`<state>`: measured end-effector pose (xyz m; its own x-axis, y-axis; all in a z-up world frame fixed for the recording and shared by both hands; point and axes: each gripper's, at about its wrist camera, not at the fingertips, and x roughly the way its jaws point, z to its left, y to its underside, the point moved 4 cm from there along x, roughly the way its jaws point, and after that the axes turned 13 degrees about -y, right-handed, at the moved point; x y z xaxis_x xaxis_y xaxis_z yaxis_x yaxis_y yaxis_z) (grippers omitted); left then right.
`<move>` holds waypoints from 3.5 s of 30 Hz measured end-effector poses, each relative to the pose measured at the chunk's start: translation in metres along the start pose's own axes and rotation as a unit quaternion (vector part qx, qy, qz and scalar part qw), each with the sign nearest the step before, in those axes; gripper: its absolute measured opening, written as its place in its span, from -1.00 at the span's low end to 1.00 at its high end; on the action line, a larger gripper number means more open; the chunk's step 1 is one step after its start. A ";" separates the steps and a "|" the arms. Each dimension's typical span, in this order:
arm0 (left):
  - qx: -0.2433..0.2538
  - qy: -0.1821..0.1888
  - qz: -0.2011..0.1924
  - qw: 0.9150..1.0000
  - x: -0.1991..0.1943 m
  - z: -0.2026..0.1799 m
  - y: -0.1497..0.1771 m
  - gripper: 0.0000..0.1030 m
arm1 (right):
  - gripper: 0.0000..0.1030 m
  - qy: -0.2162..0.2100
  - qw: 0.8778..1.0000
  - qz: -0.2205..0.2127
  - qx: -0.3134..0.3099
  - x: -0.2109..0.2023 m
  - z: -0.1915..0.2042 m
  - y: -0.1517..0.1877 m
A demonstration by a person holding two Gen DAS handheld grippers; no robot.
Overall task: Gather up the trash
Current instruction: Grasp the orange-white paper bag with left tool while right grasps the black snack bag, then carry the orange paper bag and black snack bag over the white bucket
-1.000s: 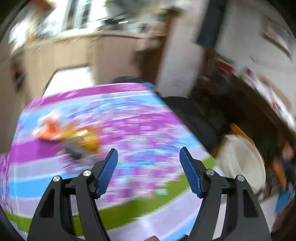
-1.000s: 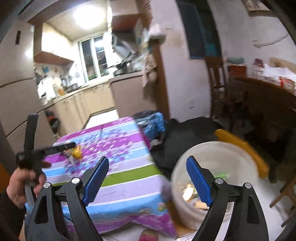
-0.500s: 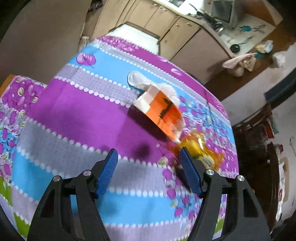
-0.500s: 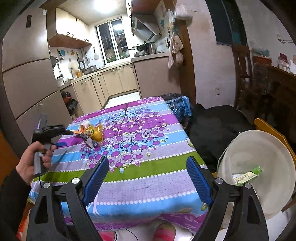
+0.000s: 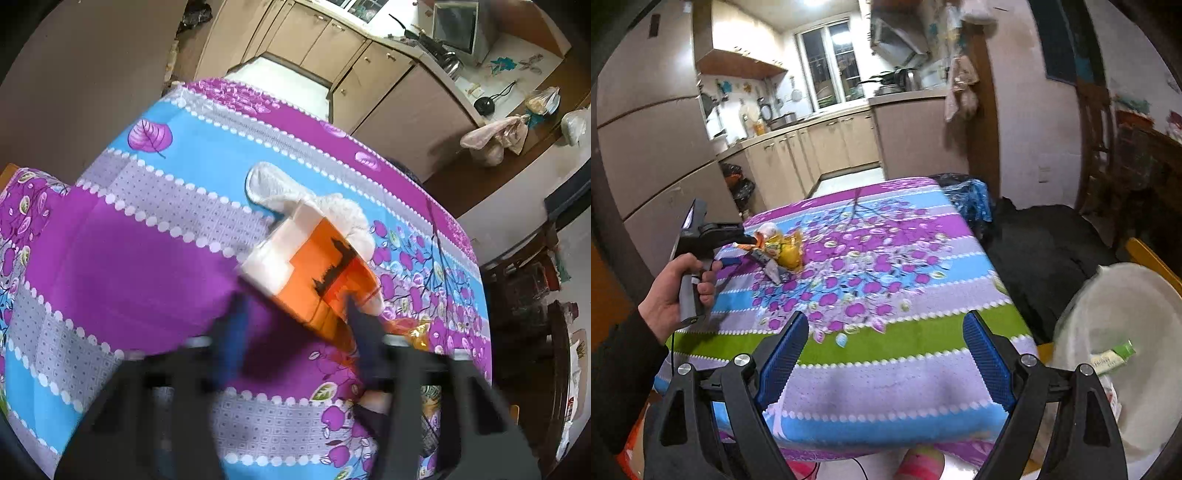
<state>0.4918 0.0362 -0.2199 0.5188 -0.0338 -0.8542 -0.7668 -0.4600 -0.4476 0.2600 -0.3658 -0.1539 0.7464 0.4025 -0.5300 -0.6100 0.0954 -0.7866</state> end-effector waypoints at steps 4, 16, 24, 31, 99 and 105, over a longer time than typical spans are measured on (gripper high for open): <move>0.012 0.005 -0.011 1.000 -0.001 0.002 0.003 -0.47 | 0.41 -0.030 0.998 0.021 -0.046 0.034 0.027 -0.011; 0.085 0.024 -0.019 0.996 -0.033 0.015 0.019 -0.88 | 0.18 -0.177 0.957 0.146 -0.179 0.184 0.128 -0.029; 0.106 0.034 -0.004 0.994 -0.031 0.021 0.015 -0.87 | 0.37 -0.170 0.941 0.195 -0.218 0.250 0.146 -0.037; 0.110 0.022 0.004 0.994 -0.021 0.019 0.014 -0.79 | 0.18 -0.164 0.939 0.221 -0.208 0.279 0.149 -0.026; 0.333 0.107 -0.260 0.900 -0.247 -0.186 0.200 -0.85 | -0.40 0.126 0.985 -0.121 -0.018 -0.116 0.006 -0.065; 0.380 0.158 -0.224 0.883 -0.239 -0.248 0.243 -0.85 | -0.40 0.174 0.976 -0.126 0.021 -0.170 -0.059 -0.055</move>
<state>0.2752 -0.2877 -0.0583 0.8220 -0.3009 -0.4835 -0.4274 0.2353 -0.8729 0.1828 -0.4934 -0.0396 0.9148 0.0278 -0.4030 -0.4005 0.1916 -0.8960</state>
